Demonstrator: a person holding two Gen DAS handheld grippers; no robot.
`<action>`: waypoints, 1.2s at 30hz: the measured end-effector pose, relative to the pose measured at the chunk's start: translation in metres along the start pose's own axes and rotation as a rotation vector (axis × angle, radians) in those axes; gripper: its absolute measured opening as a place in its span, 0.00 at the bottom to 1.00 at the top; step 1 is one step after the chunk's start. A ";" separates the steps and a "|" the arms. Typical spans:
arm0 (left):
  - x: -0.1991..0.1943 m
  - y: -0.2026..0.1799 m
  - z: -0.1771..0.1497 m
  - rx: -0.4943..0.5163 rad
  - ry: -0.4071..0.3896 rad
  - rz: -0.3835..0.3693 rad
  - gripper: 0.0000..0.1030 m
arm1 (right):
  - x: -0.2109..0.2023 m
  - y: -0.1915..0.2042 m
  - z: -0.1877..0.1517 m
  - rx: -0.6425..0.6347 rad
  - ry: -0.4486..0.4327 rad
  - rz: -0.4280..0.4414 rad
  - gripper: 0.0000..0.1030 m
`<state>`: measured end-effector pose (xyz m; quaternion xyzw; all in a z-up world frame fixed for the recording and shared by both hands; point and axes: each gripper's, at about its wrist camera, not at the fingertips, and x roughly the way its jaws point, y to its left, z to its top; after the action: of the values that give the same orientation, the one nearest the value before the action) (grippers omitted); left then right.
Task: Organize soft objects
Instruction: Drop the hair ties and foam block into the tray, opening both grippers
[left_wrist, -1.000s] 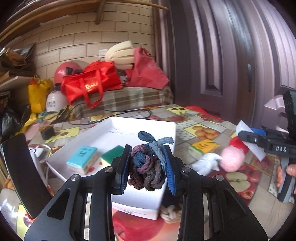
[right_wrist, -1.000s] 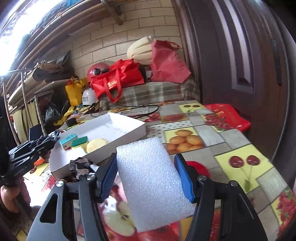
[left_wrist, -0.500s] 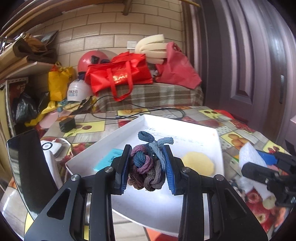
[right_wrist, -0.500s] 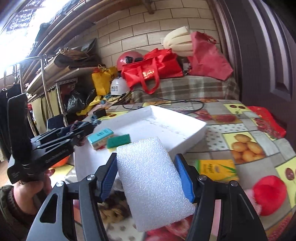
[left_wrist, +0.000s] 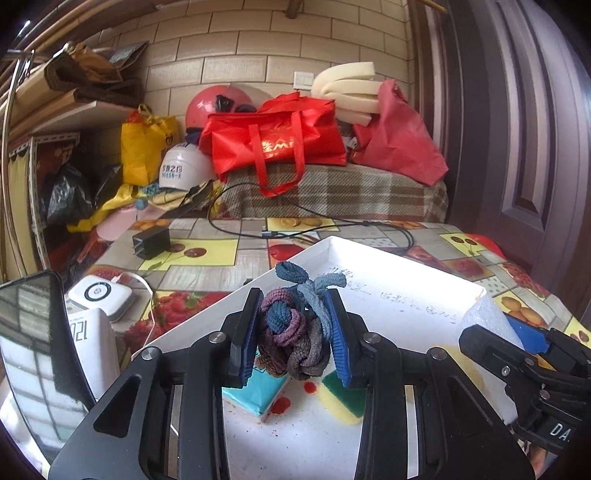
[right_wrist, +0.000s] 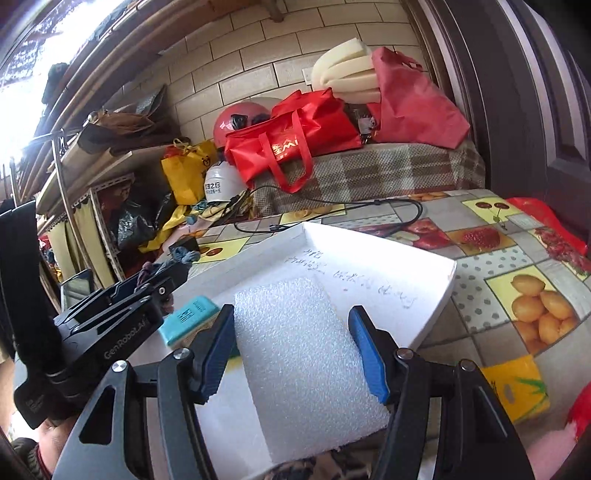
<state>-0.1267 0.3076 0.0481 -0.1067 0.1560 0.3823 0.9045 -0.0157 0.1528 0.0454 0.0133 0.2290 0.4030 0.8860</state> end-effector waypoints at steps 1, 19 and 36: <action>0.002 0.001 0.000 -0.005 0.007 0.000 0.33 | 0.004 0.001 0.002 -0.004 0.004 -0.010 0.61; -0.002 -0.007 0.000 0.031 -0.017 0.091 0.82 | 0.011 0.007 0.007 -0.026 0.003 -0.067 0.79; -0.023 0.002 0.000 -0.014 -0.118 0.077 1.00 | -0.006 0.009 0.005 -0.050 -0.072 -0.083 1.00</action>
<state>-0.1437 0.2936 0.0560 -0.0842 0.1038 0.4237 0.8959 -0.0241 0.1554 0.0539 -0.0036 0.1871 0.3708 0.9096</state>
